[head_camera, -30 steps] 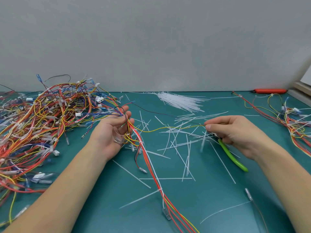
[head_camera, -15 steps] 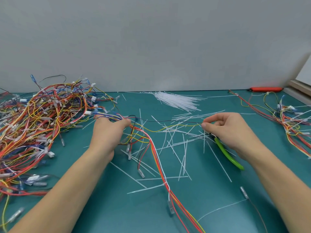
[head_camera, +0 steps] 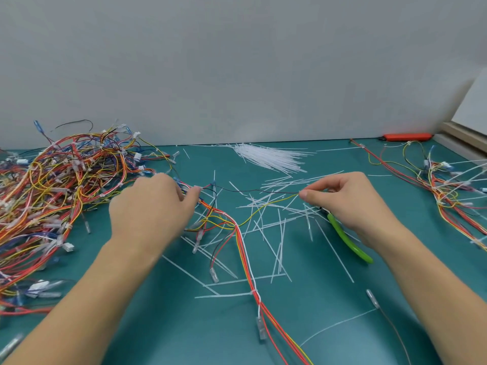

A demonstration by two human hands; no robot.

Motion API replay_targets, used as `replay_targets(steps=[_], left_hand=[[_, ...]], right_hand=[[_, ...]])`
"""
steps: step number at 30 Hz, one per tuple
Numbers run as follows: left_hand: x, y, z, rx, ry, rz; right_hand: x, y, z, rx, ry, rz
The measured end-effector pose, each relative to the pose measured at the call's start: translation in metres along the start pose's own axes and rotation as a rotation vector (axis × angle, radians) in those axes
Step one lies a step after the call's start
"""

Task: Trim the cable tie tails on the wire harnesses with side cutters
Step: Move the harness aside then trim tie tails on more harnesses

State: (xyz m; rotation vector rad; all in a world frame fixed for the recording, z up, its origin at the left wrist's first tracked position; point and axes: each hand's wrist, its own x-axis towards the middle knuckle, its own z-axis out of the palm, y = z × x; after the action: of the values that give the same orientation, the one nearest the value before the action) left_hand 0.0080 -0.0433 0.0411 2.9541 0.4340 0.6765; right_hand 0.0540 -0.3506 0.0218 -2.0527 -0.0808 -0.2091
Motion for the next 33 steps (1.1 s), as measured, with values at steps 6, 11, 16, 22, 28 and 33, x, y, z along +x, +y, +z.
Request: replay_targets(steps=[6, 11, 16, 22, 28, 33], left_hand=[[-0.018, 0.031, -0.024, -0.365, 0.363, 0.235], [-0.013, 0.076, 0.006, -0.487, -0.17, 0.603], [0.012, 0.109, 0.036, -0.623, -0.371, 0.622], [0.005, 0.118, 0.063, -0.859, -0.284, 0.59], [0.005, 0.116, 0.072, -1.031, -0.311, 0.556], [0.005, 0.116, 0.076, -1.022, -0.327, 0.536]], right_hand=[[-0.002, -0.001, 0.01, -0.046, 0.006, 0.026], [-0.002, 0.002, 0.018, 0.017, -0.031, 0.051], [-0.002, 0.001, 0.017, 0.093, -0.056, 0.108], [-0.002, -0.001, 0.01, 0.113, -0.105, 0.097], [-0.001, -0.001, 0.003, -0.045, -0.086, 0.048], [0.002, 0.004, 0.002, -0.073, -0.098, 0.072]])
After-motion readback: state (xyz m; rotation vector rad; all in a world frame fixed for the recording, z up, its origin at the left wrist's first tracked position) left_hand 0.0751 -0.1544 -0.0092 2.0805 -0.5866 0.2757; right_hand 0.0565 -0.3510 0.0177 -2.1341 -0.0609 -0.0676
